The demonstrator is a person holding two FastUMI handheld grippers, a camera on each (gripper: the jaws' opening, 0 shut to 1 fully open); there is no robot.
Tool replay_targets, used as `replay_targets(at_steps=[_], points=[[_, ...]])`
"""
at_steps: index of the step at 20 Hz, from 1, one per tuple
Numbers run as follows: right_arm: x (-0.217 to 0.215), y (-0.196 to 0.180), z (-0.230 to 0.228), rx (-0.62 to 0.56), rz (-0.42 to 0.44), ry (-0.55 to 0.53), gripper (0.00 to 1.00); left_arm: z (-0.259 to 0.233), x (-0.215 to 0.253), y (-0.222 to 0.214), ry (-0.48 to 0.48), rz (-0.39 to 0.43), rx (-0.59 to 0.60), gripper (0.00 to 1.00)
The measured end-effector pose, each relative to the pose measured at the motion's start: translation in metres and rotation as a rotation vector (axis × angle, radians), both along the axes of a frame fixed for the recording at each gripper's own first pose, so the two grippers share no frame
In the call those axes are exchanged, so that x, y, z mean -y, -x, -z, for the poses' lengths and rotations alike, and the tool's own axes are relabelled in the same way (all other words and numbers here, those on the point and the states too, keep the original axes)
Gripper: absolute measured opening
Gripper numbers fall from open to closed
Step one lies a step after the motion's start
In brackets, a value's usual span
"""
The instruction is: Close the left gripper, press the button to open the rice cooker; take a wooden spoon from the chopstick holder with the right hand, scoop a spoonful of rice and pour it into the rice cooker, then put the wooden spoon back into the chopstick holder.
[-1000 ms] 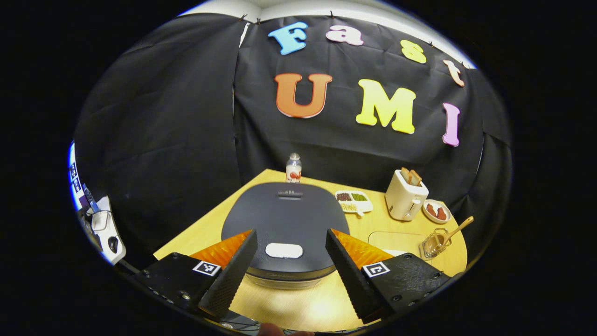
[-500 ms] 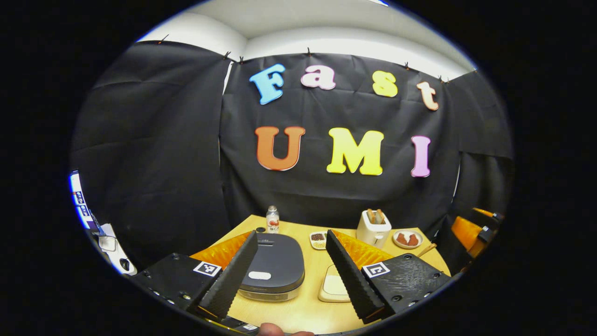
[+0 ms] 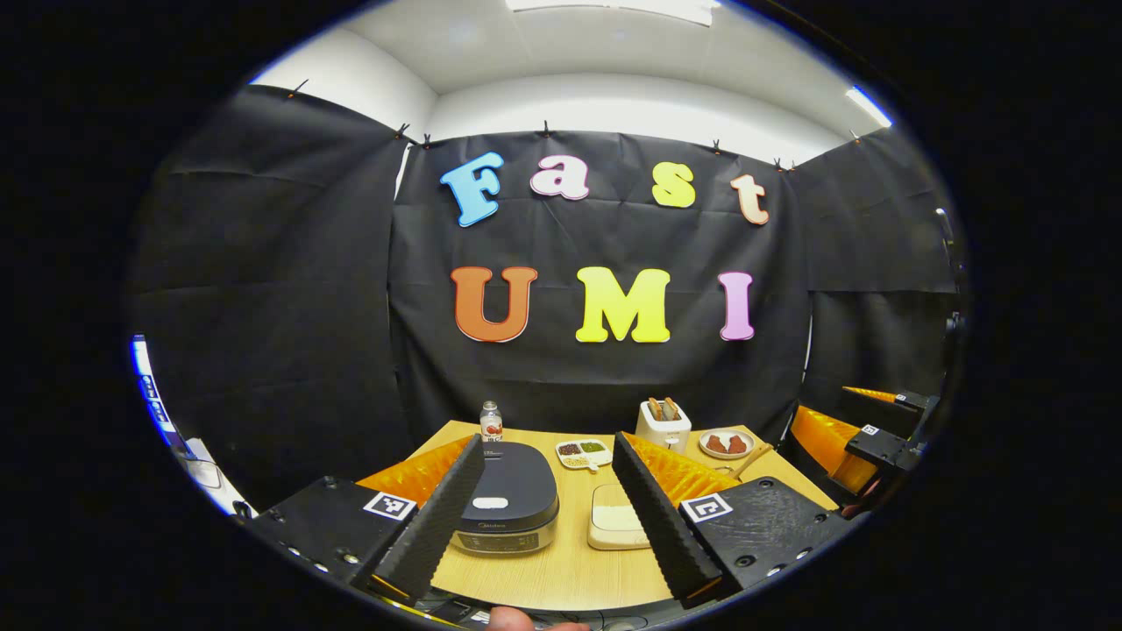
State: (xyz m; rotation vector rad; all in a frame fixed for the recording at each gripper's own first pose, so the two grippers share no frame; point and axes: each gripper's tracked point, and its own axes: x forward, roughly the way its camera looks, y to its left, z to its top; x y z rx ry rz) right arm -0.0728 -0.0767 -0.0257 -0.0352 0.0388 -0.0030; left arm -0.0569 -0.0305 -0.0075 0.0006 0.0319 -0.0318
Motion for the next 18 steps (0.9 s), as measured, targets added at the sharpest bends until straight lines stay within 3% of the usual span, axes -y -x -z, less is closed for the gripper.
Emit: replay_targets(at_steps=[7,12,18], points=[[-0.028,0.051,0.001,-0.011,0.02,0.001,1.0,-0.004,-0.012,0.043,-0.003,0.031,0.02,0.94],[-0.028,0.059,-0.001,-0.003,0.021,0.002,0.96,-0.006,-0.013,0.048,0.003,0.02,0.026,0.95],[-0.03,0.059,-0.001,-0.007,0.005,-0.001,1.0,-0.005,-0.014,0.05,0.009,0.01,0.018,0.94]])
